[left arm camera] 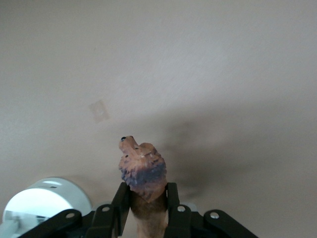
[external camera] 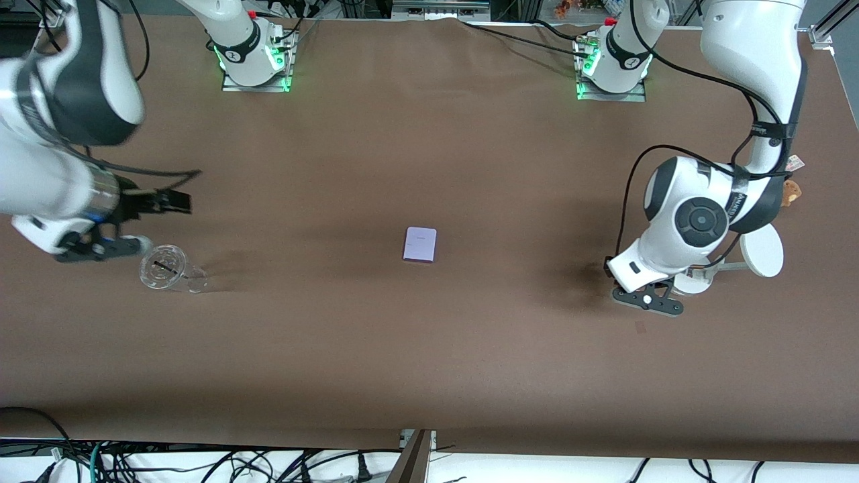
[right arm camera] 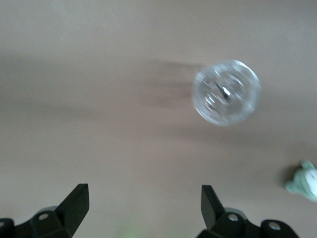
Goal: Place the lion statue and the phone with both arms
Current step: 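Carry the lion toward the white lamp while the right gripper reaches the phone, then lower the lion beside the lamp while the right gripper grasps the phone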
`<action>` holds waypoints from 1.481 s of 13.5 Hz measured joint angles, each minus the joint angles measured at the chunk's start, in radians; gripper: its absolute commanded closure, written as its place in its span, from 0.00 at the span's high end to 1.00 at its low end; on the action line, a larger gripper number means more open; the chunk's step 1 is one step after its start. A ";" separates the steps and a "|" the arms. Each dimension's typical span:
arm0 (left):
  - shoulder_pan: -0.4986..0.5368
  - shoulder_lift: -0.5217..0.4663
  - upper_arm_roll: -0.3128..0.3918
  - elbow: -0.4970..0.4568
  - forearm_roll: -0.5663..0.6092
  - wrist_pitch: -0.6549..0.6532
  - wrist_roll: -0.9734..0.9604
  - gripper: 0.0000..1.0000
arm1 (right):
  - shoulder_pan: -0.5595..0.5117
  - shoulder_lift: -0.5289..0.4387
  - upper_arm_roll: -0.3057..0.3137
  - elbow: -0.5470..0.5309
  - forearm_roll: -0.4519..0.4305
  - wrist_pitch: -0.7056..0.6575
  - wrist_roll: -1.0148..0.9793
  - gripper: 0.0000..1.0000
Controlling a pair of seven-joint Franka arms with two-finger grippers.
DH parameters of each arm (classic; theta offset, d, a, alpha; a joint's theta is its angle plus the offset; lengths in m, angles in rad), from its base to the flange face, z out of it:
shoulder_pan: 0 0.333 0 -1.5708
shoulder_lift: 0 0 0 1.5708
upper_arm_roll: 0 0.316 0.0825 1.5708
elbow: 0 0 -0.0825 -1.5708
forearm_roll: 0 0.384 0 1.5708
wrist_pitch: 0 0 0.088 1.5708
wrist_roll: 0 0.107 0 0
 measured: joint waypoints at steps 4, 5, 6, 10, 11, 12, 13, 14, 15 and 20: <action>0.045 0.001 0.006 -0.099 0.000 0.127 0.056 0.13 | 0.146 0.090 0.005 0.000 0.044 0.129 0.191 1.00; 0.051 0.002 0.007 -0.130 0.000 0.174 0.057 0.14 | 0.182 0.112 0.006 0.000 0.047 0.163 0.235 1.00; 0.057 0.004 0.007 -0.153 0.000 0.204 0.057 0.16 | 0.221 0.137 0.007 0.000 0.048 0.200 0.283 1.00; 0.065 0.007 0.007 -0.173 0.000 0.219 0.061 0.20 | 0.352 0.227 0.008 0.000 0.049 0.323 0.467 1.00; 0.066 0.008 0.007 -0.176 0.000 0.227 0.061 0.20 | 0.380 0.247 0.008 0.000 0.050 0.357 0.513 1.00; 0.067 0.009 0.007 -0.183 0.000 0.244 0.061 0.22 | 0.408 0.267 0.008 0.000 0.050 0.394 0.558 1.00; 0.067 0.011 0.007 -0.194 0.000 0.267 0.061 0.38 | 0.433 0.288 0.008 0.000 0.050 0.431 0.598 1.00; 0.068 0.014 0.007 -0.208 0.000 0.287 0.061 0.56 | 0.457 0.311 0.008 0.000 0.050 0.470 0.635 1.00; 0.068 0.016 0.007 -0.217 0.000 0.301 0.061 1.00 | 0.479 0.336 0.008 -0.001 0.050 0.513 0.670 1.00; 0.068 0.006 0.006 -0.209 0.000 0.316 0.061 1.00 | 0.560 0.435 0.007 0.001 0.050 0.686 0.824 1.00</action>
